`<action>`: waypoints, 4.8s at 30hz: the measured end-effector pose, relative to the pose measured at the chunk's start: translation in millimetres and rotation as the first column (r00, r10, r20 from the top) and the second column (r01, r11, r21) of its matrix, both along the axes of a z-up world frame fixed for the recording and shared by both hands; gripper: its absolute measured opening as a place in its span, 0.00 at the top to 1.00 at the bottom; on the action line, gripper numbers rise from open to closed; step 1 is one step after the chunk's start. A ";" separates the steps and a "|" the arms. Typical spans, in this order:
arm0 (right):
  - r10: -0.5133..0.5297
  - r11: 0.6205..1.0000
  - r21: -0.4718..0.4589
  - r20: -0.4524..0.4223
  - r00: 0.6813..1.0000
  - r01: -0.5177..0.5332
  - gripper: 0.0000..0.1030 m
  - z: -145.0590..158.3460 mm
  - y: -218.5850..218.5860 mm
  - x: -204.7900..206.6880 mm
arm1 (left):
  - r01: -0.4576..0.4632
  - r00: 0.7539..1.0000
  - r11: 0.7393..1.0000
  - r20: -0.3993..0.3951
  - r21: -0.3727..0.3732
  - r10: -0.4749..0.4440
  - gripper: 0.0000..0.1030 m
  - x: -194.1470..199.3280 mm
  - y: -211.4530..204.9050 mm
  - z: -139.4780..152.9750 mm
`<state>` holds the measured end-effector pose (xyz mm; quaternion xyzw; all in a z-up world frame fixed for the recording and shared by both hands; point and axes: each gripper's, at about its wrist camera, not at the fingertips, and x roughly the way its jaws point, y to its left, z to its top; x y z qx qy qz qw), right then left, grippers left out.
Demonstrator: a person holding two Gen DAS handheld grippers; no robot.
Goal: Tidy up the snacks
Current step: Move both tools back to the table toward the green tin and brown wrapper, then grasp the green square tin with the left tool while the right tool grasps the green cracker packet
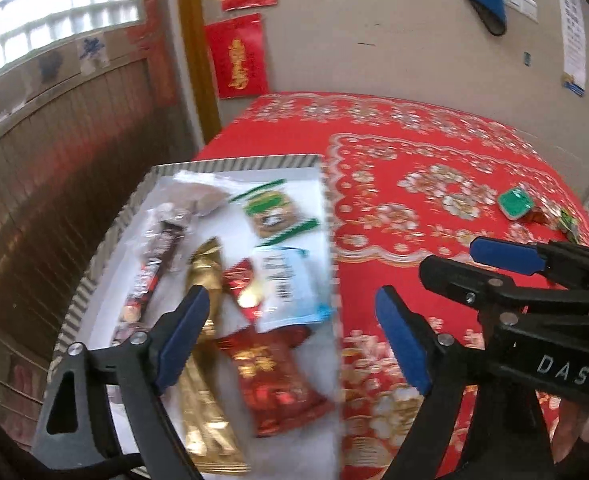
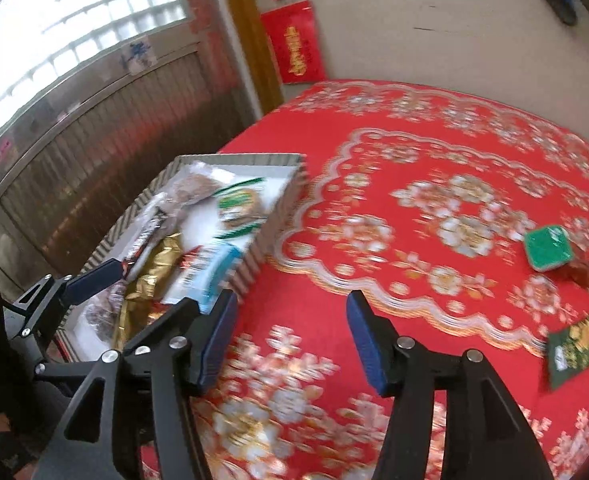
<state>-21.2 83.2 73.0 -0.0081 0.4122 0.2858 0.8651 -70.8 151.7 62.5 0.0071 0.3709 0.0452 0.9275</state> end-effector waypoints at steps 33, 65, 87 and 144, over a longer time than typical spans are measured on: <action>-0.372 0.928 -0.036 -0.105 0.922 0.370 0.42 -23.4 -233.4 17.8 | 0.408 0.898 0.913 -0.173 -0.019 -0.405 0.15 104.8 -192.8 -25.5; -0.396 0.918 -0.036 -0.165 0.903 0.396 0.41 -39.5 -238.3 27.9 | 0.674 0.721 0.739 -0.213 -0.008 -0.660 0.15 198.6 -261.8 -55.1; -0.353 0.936 -0.049 -0.191 0.916 0.350 0.41 -44.2 -225.5 30.1 | 0.578 0.786 0.815 -0.237 -0.047 -0.571 0.38 174.6 -239.8 -52.4; -0.361 0.922 -0.124 0.076 0.929 0.368 0.57 -12.3 -162.8 -21.4 | 0.285 0.957 0.958 -0.056 -0.019 -0.285 0.38 36.5 -136.7 -26.1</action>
